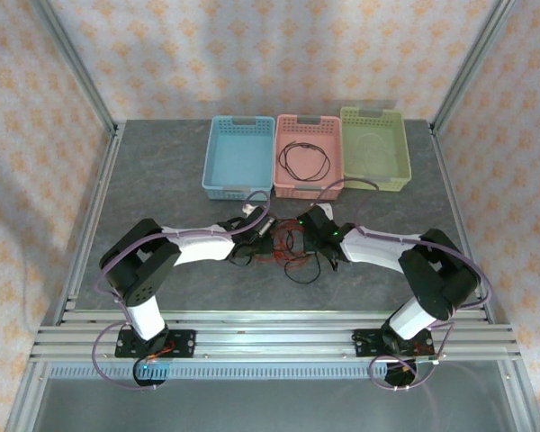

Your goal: Untangle the cables

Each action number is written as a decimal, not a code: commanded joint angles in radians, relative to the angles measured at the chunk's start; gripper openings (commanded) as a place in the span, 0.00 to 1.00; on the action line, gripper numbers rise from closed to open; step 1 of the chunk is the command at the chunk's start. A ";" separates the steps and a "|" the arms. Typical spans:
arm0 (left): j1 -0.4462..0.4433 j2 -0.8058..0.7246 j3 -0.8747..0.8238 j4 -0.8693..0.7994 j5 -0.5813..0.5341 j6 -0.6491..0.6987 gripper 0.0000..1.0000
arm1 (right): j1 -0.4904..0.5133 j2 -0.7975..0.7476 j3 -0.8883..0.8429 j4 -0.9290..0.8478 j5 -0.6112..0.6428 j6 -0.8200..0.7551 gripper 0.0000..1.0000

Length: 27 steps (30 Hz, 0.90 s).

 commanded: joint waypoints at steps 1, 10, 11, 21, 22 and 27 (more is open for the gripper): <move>-0.014 0.040 0.022 -0.087 -0.053 -0.005 0.23 | 0.001 0.010 0.005 -0.023 0.051 0.019 0.00; -0.015 0.005 0.030 -0.105 -0.112 -0.010 0.02 | 0.000 -0.015 0.002 -0.032 0.089 0.036 0.00; -0.016 -0.010 0.031 -0.102 -0.125 -0.011 0.00 | 0.001 -0.018 0.001 -0.035 0.096 0.037 0.00; -0.014 -0.204 0.024 -0.154 -0.369 -0.010 0.00 | 0.000 -0.041 0.011 -0.099 0.206 0.075 0.00; -0.014 -0.224 0.020 -0.156 -0.389 -0.009 0.00 | -0.001 -0.041 0.011 -0.102 0.208 0.077 0.00; -0.011 -0.338 0.002 -0.157 -0.474 0.006 0.00 | 0.000 -0.041 0.013 -0.113 0.214 0.086 0.00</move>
